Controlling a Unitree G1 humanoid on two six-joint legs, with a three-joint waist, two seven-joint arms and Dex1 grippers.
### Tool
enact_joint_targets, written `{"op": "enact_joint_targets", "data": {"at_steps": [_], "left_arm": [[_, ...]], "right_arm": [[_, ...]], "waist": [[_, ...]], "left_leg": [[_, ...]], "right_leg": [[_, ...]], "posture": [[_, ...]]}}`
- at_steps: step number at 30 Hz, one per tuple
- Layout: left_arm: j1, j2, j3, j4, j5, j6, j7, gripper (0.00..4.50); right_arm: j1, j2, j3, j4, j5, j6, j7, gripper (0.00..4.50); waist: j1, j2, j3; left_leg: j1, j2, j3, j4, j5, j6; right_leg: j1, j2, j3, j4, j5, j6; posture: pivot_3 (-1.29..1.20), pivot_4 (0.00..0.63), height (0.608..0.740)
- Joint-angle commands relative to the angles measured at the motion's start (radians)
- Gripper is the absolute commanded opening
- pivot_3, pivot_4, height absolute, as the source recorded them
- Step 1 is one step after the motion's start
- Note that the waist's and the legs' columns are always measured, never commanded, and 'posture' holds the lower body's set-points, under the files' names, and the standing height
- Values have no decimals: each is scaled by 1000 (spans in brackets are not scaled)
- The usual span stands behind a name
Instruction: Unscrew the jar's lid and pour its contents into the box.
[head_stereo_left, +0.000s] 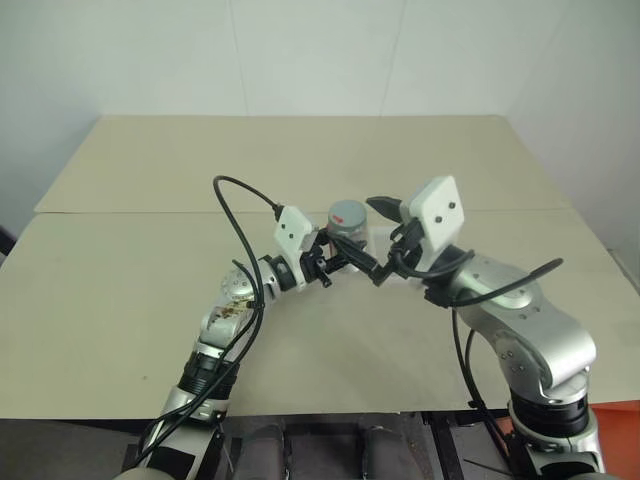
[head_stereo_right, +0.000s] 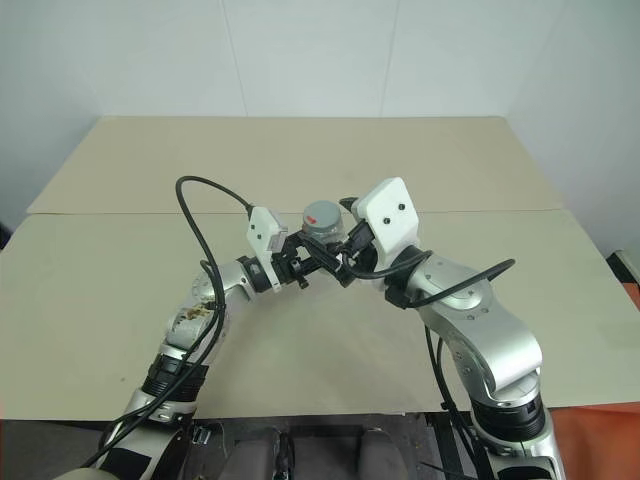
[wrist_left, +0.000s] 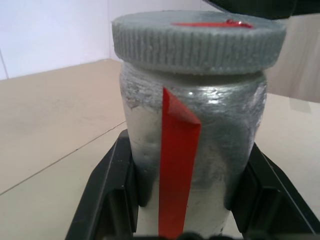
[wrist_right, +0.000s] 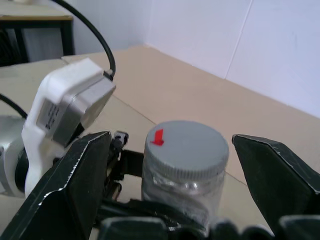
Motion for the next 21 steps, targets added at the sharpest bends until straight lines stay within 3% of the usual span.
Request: {"op": "enact_joint_targets", "data": {"at_steps": [1,16,21], "left_arm": [[-16,-10,5,-35,8,-37,8,1952],[18,-18,-1,-74,27,-43,47,1952],[16,-17,6,-77,28,-41,49,1952]], "right_arm": [[-32,20,-8,9,-18,-14,-29,4500],[-30,44,26,45,-64,-54,-13,4500],[-28,59,22,48,-60,-56,-9,3277]], "waist": [[0,0,0],[0,0,0],[-1,0,0]], "left_leg": [[0,0,0,0,0,0],[0,0,0,0,0,0],[0,0,0,0,0,0]], "right_leg": [[0,0,0,0,0,0],[0,0,0,0,0,0],[0,0,0,0,0,0]], "posture": [[0,150,740],[0,150,740],[0,150,740]]}}
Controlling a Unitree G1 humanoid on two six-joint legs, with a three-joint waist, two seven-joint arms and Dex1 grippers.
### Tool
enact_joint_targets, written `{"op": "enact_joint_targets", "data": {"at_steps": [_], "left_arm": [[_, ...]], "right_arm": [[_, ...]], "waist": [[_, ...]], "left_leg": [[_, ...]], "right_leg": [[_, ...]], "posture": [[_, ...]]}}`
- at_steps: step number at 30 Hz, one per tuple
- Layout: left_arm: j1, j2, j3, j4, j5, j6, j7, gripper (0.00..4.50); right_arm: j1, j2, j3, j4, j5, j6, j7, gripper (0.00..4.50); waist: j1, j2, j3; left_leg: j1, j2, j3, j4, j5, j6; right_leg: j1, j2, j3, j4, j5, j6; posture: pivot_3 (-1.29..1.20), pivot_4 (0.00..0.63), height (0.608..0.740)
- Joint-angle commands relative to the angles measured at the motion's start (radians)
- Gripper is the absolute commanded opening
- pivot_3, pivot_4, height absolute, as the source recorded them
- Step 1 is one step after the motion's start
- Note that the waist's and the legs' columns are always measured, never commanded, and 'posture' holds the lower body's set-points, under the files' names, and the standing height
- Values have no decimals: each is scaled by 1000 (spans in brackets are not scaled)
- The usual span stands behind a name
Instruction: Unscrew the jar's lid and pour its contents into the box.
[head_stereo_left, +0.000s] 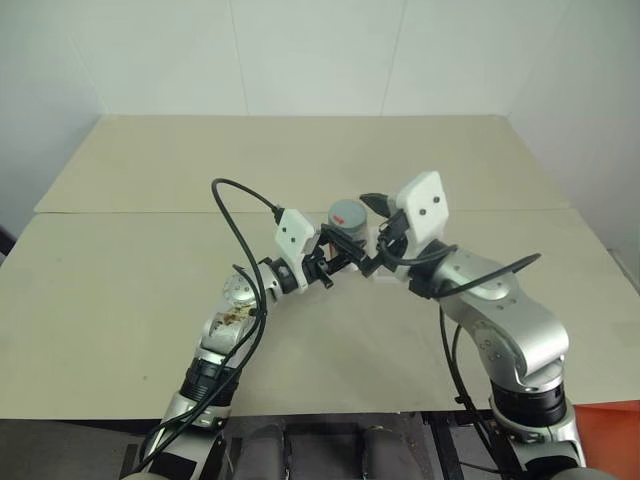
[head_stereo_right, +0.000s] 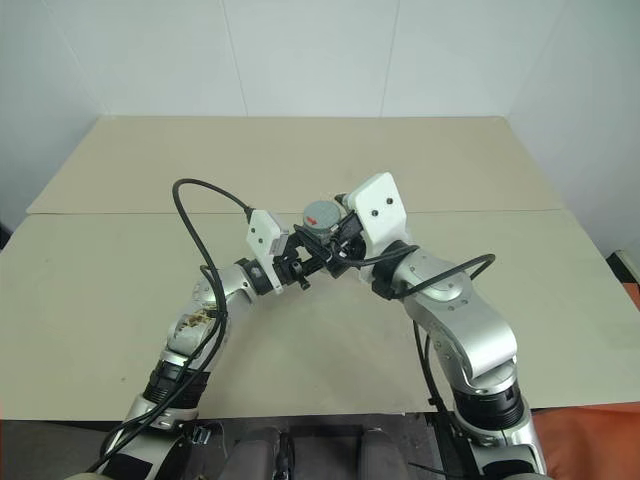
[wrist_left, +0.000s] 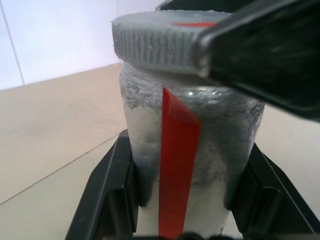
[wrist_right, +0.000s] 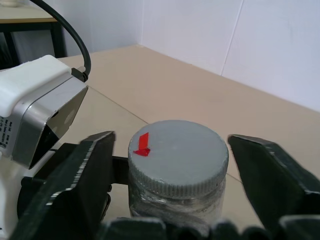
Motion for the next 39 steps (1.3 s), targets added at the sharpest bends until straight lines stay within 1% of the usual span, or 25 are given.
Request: {"op": "enact_joint_targets", "data": {"at_steps": [1,2,9,12,16,18,22,26,29,31,33,39], "left_arm": [[-16,-4,8,-38,-5,-23,1,1952],[-16,-3,8,-37,-4,-24,0,1952],[-11,8,-8,-41,-4,-24,-26,1952],[-5,18,-13,-54,-12,-14,-42,1952],[9,46,-24,-75,-23,-20,-97,1952],[13,56,-29,-83,-33,-20,-123,1952],[14,61,-23,-94,-60,-12,-156,1952],[16,71,-25,-108,-82,-9,-194,1952],[21,76,-29,-122,-98,-3,-223,1952],[23,79,-35,-133,-102,4,-230,1952],[21,79,-35,-137,-106,11,-231,1952],[10,80,-34,-131,-107,18,-241,1952]], "right_arm": [[-10,7,-15,-24,1,-31,2,2930],[-9,9,-14,-23,-1,-32,2,2811],[2,1,-26,-18,1,-29,13,2811],[8,-18,-49,-15,21,-31,43,2811],[-4,-57,-114,6,111,-17,135,2811],[-10,-94,-125,21,138,-27,194,2811],[-15,-169,-146,72,201,-63,339,2811],[-18,-227,-147,155,231,-154,506,2811],[-41,-242,-134,269,241,-268,679,2811],[-73,-245,-119,352,239,-335,785,2811],[-120,-241,-104,441,229,-375,858,2811],[-296,-230,-44,722,190,-494,1128,2811]], "waist": [[0,0,0],[0,0,0],[-1,0,0],[-1,0,0],[-1,0,0],[-1,0,0],[-1,0,0],[-1,0,0],[-2,0,0],[-3,0,0],[-4,0,0],[-5,0,0]], "left_leg": [[0,0,0,0,0,0],[0,0,0,0,0,0],[0,0,0,0,0,0],[0,0,0,0,0,0],[0,0,0,0,0,0],[0,0,0,0,0,0],[0,0,0,0,0,0],[0,0,0,0,0,0],[0,0,0,0,0,0],[0,0,0,0,0,0],[1,0,0,0,0,0],[1,0,0,0,0,0]], "right_leg": [[0,0,0,0,0,0],[0,0,0,0,0,0],[0,0,0,0,0,0],[0,0,0,0,0,0],[0,0,0,-1,0,0],[0,0,0,-1,0,0],[0,0,0,-1,0,0],[0,0,0,-1,0,0],[0,0,0,-1,0,0],[0,0,0,-1,0,0],[0,0,0,-1,0,0],[0,0,0,-1,0,0]], "posture": [[0,150,740],[0,150,740],[0,150,740],[0,150,740],[0,150,740],[0,150,740],[0,150,740],[0,150,740],[0,150,740],[0,150,740],[0,150,740],[0,150,740]]}}
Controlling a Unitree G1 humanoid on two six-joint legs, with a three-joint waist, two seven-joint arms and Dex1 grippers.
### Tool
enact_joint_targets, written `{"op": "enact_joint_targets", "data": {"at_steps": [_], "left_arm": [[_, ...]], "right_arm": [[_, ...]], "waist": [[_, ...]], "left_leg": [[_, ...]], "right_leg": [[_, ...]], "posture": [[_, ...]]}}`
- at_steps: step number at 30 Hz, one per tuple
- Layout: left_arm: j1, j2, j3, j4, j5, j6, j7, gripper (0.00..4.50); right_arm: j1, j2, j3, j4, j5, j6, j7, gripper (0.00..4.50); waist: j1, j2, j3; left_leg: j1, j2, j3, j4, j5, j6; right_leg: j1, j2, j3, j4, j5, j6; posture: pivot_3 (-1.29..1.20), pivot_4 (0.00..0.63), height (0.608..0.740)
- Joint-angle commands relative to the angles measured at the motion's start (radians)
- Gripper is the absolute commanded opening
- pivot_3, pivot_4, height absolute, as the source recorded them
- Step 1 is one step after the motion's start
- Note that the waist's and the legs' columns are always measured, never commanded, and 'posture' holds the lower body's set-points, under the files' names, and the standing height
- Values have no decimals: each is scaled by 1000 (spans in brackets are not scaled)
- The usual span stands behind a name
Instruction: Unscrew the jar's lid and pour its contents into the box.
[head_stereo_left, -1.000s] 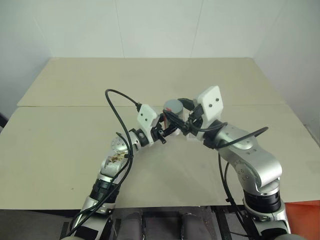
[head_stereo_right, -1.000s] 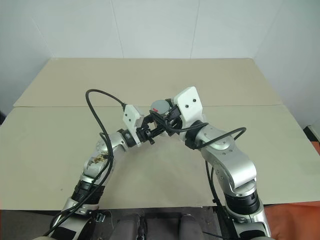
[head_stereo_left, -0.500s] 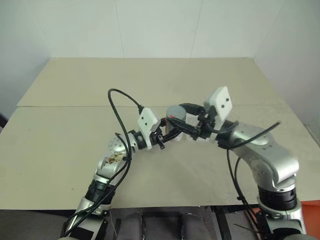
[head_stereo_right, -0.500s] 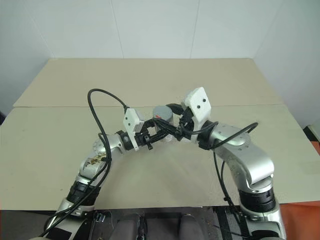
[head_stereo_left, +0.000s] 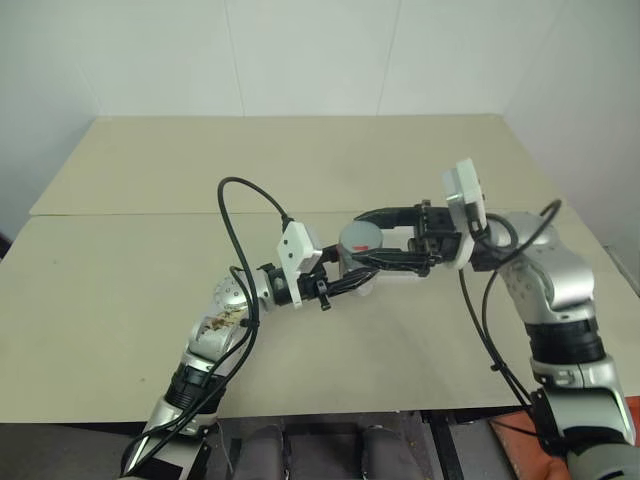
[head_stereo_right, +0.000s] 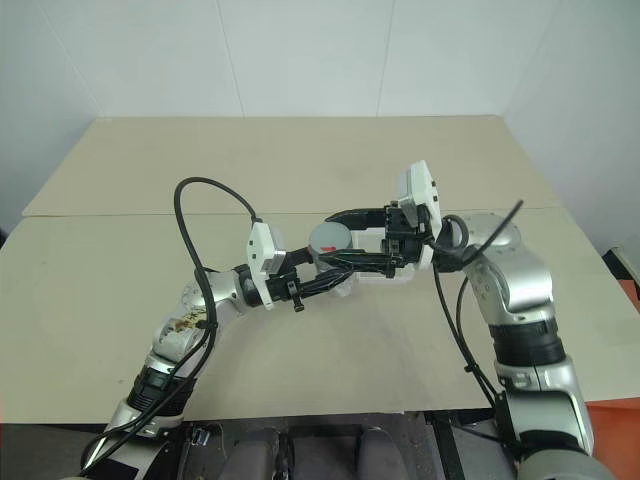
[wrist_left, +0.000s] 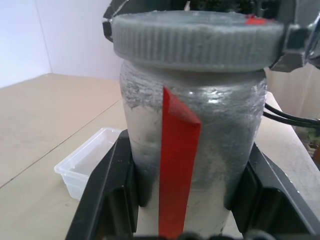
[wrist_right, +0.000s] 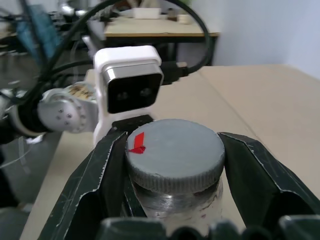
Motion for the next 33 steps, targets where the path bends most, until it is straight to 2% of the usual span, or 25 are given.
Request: {"op": "enact_joint_targets", "data": {"at_steps": [1,3,5,15,22,29,31,33], "left_arm": [[-24,-4,2,-35,-25,-7,-15,1952],[-29,-4,2,-35,-24,-4,-18,1952],[-33,-2,1,-34,-21,-6,-21,1952],[-37,-15,-7,-29,-17,-5,-8,1952],[-32,-15,-5,-29,-14,-3,-7,1952],[-39,-13,-7,-19,-7,-14,-9,1952],[-42,-13,-6,-16,-6,-15,-10,1952],[-43,-14,-4,-15,-4,-15,-8,1952]], "right_arm": [[-96,9,13,132,-6,-94,167,2811],[-154,7,43,223,-23,-143,258,2811],[-199,-8,91,294,-19,-196,289,2811],[-369,-49,394,555,133,-450,290,2811],[-431,-71,526,617,229,-526,290,2811],[-454,-97,574,627,275,-511,290,2811],[-455,-97,569,629,283,-499,290,3522],[-449,-95,552,629,280,-498,290,4015]], "waist": [[0,0,0],[1,0,0],[1,0,0],[0,1,1],[0,1,1],[0,1,2],[0,1,2],[0,1,2]], "left_leg": [[0,0,0,0,0,0],[0,0,0,0,0,0],[0,0,1,0,0,0],[0,0,1,0,0,0],[0,1,1,0,0,0],[0,2,1,0,0,0],[0,2,1,0,0,0],[0,2,1,0,0,0]], "right_leg": [[0,0,0,0,0,0],[0,0,0,0,0,0],[0,0,0,0,0,0],[0,-1,0,0,0,0],[-1,-1,0,0,0,0],[-1,-1,0,0,0,0],[-1,-1,0,0,0,0],[-1,-1,0,0,0,0]], "posture": [[0,150,740],[0,150,740],[0,150,740],[0,150,740],[0,150,740],[0,150,740],[0,150,740],[0,150,740]]}}
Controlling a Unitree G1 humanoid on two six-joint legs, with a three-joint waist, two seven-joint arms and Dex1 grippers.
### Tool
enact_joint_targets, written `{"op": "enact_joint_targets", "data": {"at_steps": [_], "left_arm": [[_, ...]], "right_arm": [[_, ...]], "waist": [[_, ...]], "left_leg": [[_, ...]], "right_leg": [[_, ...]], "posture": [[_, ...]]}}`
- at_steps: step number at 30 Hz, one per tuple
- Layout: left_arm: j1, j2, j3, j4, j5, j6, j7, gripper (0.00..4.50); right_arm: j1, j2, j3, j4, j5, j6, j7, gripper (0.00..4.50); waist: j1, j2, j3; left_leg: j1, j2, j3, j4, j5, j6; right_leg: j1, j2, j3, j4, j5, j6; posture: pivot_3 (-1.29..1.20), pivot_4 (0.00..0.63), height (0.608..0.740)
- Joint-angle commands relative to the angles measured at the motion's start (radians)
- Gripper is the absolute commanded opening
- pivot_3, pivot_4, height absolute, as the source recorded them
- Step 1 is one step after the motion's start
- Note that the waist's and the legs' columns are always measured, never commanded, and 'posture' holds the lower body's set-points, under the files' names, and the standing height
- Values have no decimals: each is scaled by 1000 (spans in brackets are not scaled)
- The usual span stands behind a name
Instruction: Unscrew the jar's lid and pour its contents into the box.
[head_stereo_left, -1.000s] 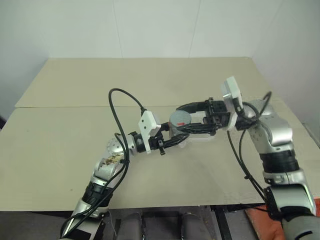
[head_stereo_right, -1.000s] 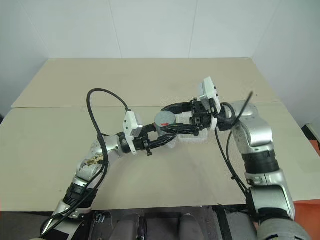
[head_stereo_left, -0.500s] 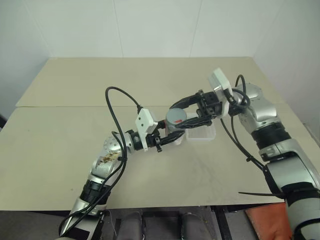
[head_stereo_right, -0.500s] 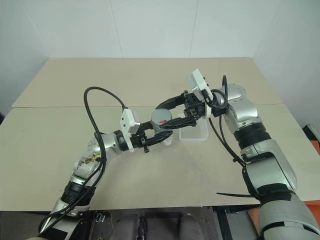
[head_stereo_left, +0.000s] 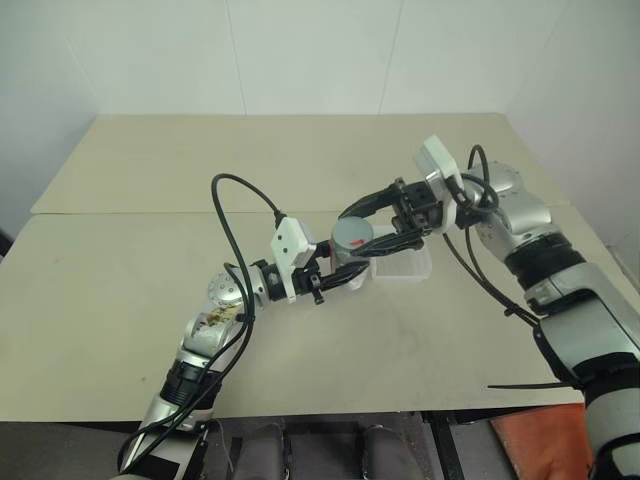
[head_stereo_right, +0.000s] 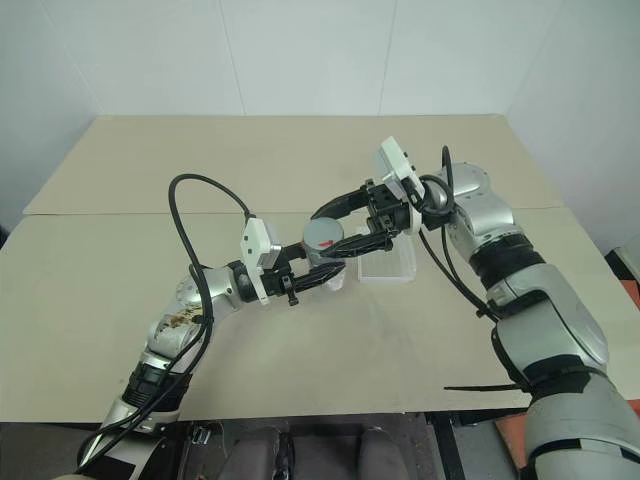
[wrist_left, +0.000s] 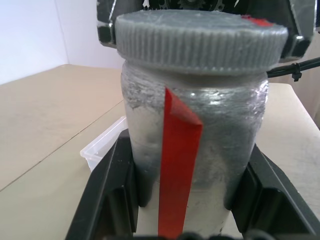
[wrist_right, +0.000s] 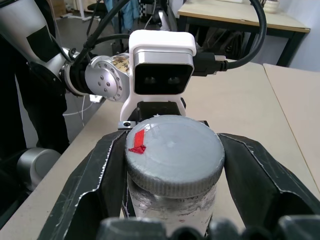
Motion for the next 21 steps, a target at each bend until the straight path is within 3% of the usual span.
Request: {"op": "enact_joint_targets", "data": {"at_steps": [1,6,9,13,18,21], "left_arm": [[-29,-16,-15,-35,-19,-19,-17,1952],[-26,-41,7,-20,-23,-9,20,1952],[-21,-42,12,-20,-11,-9,42,1952],[-16,-40,10,-25,-6,-9,56,1952],[-22,-51,3,-14,12,-20,85,1952],[-22,-53,-6,-9,22,-26,88,1952]], "right_arm": [[-19,-3,-24,-3,2,-13,48,4331],[11,10,-149,8,-82,14,48,4464],[83,-22,-246,-88,-85,59,48,4464],[212,-64,-357,-284,-120,136,-57,4464],[446,-75,-508,-624,-158,244,-361,4464],[554,-10,-561,-806,-190,304,-589,4464]], "waist": [[1,0,0],[2,0,0],[10,0,0],[12,0,0],[11,0,0],[6,0,0]], "left_leg": [[0,0,0,0,0,0],[0,0,0,0,0,0],[-1,0,0,0,0,0],[-2,0,0,0,0,1],[-2,0,0,0,0,1],[-1,0,0,0,0,0]], "right_leg": [[0,0,0,0,0,0],[0,0,0,0,0,0],[0,0,0,0,0,0],[-1,-1,0,1,0,0],[-1,-1,-1,0,0,0],[-1,-1,0,0,0,0]], "posture": [[0,150,740],[0,150,740],[0,150,740],[0,150,740],[0,150,740],[0,150,740]]}}
